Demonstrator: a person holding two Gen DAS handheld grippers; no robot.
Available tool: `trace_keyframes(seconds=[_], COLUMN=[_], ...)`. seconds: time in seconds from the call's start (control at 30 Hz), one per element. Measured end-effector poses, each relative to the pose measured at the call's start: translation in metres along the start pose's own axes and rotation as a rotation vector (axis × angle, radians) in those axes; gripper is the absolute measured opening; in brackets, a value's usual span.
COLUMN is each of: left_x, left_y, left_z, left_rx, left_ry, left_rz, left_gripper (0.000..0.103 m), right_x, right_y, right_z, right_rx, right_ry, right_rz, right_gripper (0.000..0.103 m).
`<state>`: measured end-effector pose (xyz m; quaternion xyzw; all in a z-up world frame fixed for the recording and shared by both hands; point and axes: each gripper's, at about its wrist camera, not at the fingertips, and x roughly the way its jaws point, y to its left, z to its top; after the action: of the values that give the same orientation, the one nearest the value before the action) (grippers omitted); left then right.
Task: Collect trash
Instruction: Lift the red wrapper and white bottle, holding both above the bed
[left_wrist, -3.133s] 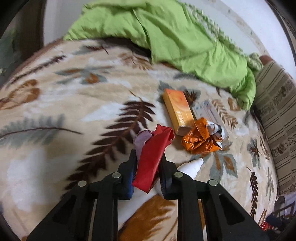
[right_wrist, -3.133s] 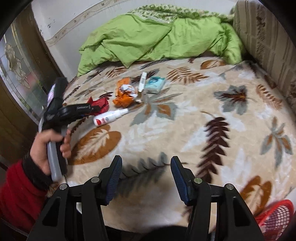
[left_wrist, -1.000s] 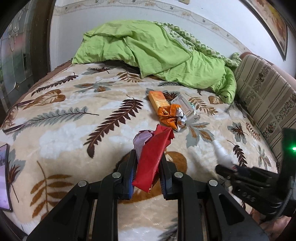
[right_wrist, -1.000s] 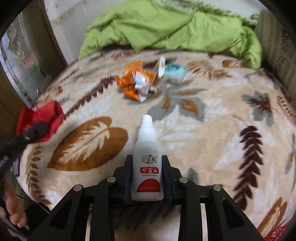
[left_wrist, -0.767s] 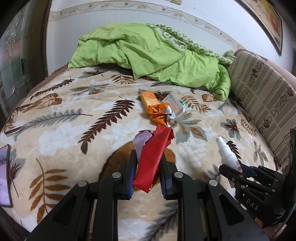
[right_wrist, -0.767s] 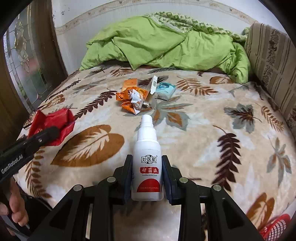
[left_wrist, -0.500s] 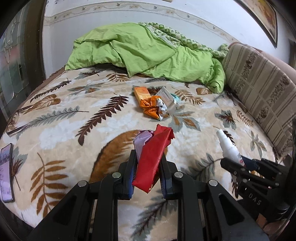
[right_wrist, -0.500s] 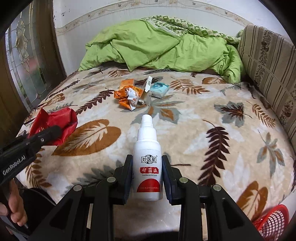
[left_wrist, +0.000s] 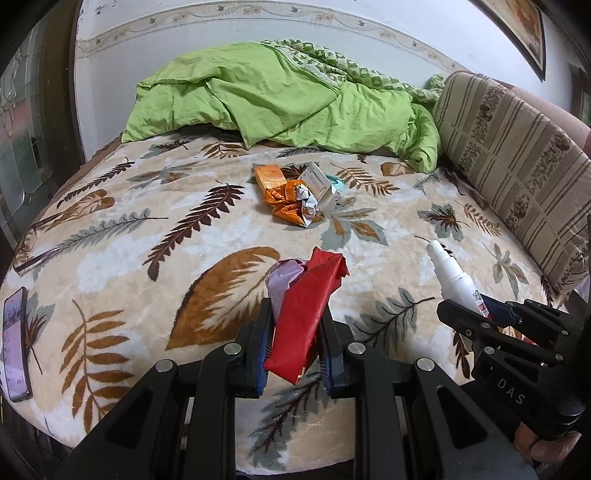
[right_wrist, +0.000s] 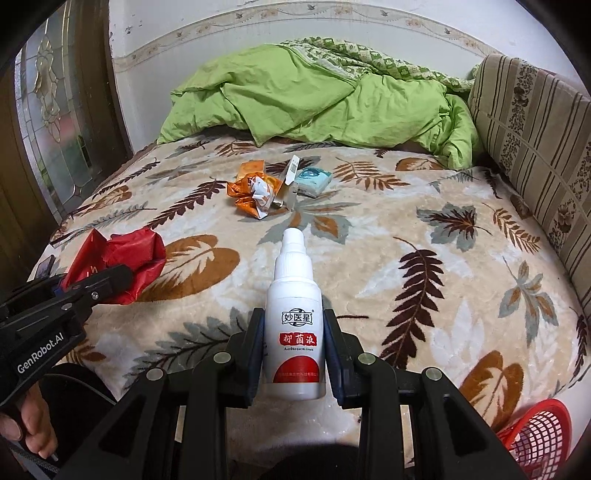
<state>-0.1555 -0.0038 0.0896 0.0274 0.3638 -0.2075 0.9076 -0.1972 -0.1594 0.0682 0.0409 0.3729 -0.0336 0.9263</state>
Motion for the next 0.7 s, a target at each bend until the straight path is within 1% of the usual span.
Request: trace_keyframes(seconds=[0.7], left_x=[-0.0017], left_y=[-0.0014], left_z=[-0.0018], left_rx=[-0.002], left_ry=[0.001], left_rz=[-0.005], left_gripper=[0.021], right_x=[-0.0106], right_y=[0.0019], right_z=[-0.0010], right_rx=[-0.009], right_ry=[-0.007], right_rz=[-0.014], right_gripper=[0.032])
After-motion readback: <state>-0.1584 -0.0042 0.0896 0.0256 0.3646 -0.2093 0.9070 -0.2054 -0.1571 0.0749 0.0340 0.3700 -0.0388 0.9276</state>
